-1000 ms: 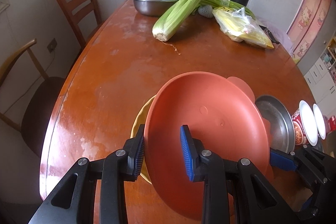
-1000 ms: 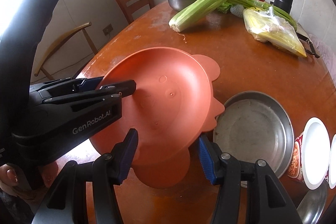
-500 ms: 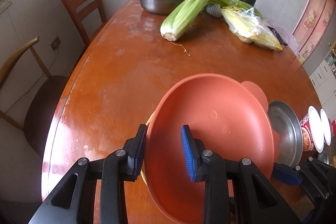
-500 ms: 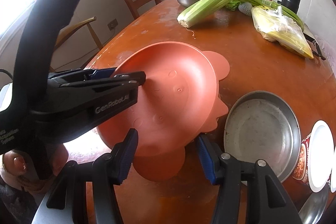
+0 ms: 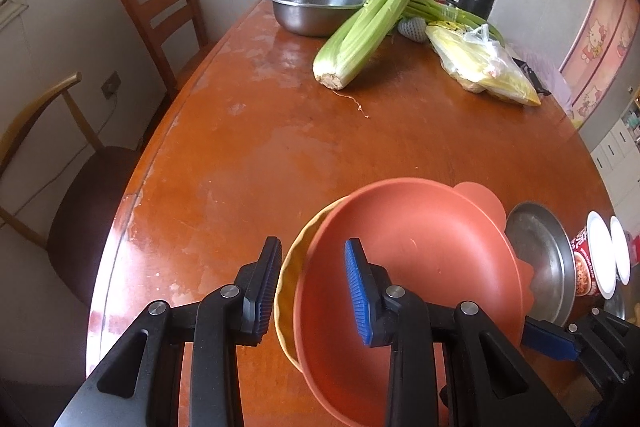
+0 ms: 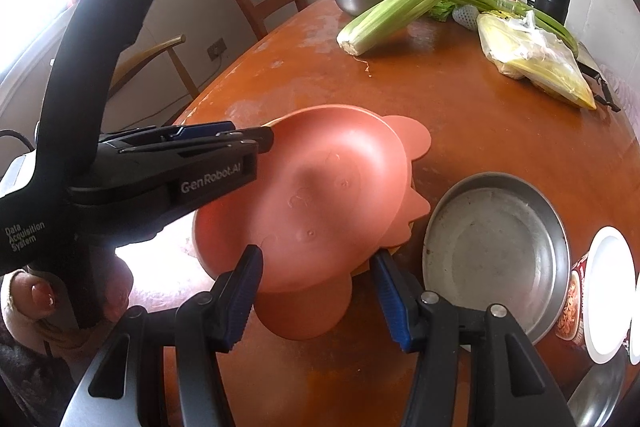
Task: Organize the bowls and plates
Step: 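Lift the orange plate with the left gripper and lower it onto the shell bowl, then open the left gripper to release the orange plate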
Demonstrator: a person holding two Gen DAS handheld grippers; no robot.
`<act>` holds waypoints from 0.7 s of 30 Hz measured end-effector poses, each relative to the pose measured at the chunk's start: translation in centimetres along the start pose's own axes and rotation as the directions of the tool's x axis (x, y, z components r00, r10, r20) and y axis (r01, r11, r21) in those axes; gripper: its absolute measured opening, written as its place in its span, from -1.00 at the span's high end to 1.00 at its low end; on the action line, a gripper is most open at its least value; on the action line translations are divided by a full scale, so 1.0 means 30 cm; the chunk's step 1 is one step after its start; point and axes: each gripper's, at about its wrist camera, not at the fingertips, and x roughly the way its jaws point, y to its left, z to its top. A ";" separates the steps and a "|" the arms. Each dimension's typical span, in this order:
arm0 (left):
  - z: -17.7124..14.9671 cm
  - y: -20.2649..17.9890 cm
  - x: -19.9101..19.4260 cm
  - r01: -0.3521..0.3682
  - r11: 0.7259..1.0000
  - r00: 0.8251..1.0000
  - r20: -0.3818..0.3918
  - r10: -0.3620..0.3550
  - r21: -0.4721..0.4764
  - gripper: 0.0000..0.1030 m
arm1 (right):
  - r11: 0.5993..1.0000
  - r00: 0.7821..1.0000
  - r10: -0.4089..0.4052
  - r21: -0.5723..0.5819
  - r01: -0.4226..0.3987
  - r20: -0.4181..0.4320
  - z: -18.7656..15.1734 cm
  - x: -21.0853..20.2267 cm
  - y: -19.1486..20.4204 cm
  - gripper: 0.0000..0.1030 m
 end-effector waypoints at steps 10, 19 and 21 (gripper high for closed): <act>-0.007 0.018 -0.054 -0.012 1.000 1.000 0.028 0.013 -0.023 0.32 | 1.000 1.000 0.011 -0.001 -0.011 0.016 -0.011 -0.023 -0.004 -0.09; -0.005 -0.032 -0.128 -0.004 1.000 0.998 0.067 0.004 0.002 0.26 | 1.000 0.998 0.013 0.020 -0.014 0.063 -0.025 -0.085 -0.030 -0.09; -0.003 -0.049 -0.142 0.005 1.000 0.997 0.072 -0.005 0.010 0.24 | 1.000 0.997 0.014 0.026 -0.016 0.078 -0.030 -0.107 -0.039 -0.09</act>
